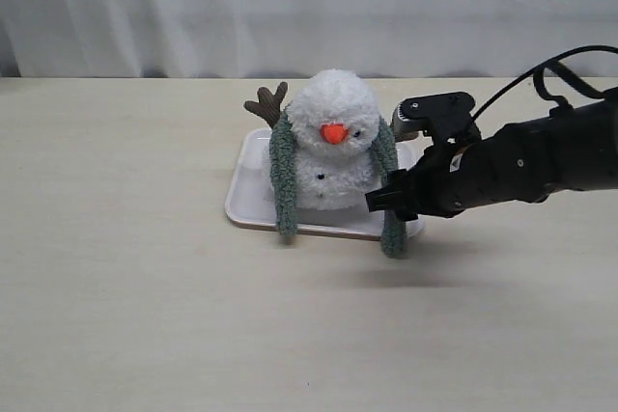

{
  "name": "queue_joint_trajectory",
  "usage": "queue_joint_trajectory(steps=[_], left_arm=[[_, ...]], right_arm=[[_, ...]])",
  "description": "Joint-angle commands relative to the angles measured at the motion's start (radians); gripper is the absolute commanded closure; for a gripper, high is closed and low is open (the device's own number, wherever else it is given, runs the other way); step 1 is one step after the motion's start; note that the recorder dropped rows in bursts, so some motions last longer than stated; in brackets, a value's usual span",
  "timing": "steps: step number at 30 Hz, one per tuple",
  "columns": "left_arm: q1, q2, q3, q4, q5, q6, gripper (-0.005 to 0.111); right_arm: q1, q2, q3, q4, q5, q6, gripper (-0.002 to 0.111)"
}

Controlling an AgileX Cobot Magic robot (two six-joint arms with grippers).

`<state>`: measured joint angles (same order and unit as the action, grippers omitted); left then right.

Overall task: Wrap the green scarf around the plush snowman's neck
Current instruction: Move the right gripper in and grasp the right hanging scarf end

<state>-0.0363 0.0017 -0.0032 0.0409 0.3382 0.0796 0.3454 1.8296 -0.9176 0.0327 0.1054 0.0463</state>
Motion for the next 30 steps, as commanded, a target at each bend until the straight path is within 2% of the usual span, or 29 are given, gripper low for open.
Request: queue_joint_trajectory(steps=[1,4,8,10,19,25,30], left_arm=[[0.001,-0.002,0.003,-0.001,-0.012,0.002,0.107],[0.001,-0.002,0.003,-0.001,-0.012,0.002,0.107],[0.001,-0.002,0.003,-0.001,-0.012,0.002,0.107],[0.001,-0.002,0.003,-0.001,-0.012,0.002,0.107],[0.001,-0.002,0.003,-0.001,-0.012,0.002,0.107],[0.001,-0.002,0.003,-0.001,-0.012,0.002,0.107],[0.001,-0.002,0.003,-0.001,-0.012,0.002,0.107]], right_arm=[[0.007,0.049,0.006,0.005,-0.050,0.002,0.052],[0.007,0.066,0.006,0.005,-0.052,0.002,0.062],[0.007,0.067,0.006,0.005,-0.028,0.002,0.094],[0.007,0.060,0.006,0.005,-0.013,0.002,0.104],[0.007,-0.079,0.006,0.032,0.084,0.002,0.104],[0.018,-0.174,0.004,0.280,0.168,-0.010,0.104],[0.042,-0.168,-0.001,0.428,0.183,-0.083,0.104]])
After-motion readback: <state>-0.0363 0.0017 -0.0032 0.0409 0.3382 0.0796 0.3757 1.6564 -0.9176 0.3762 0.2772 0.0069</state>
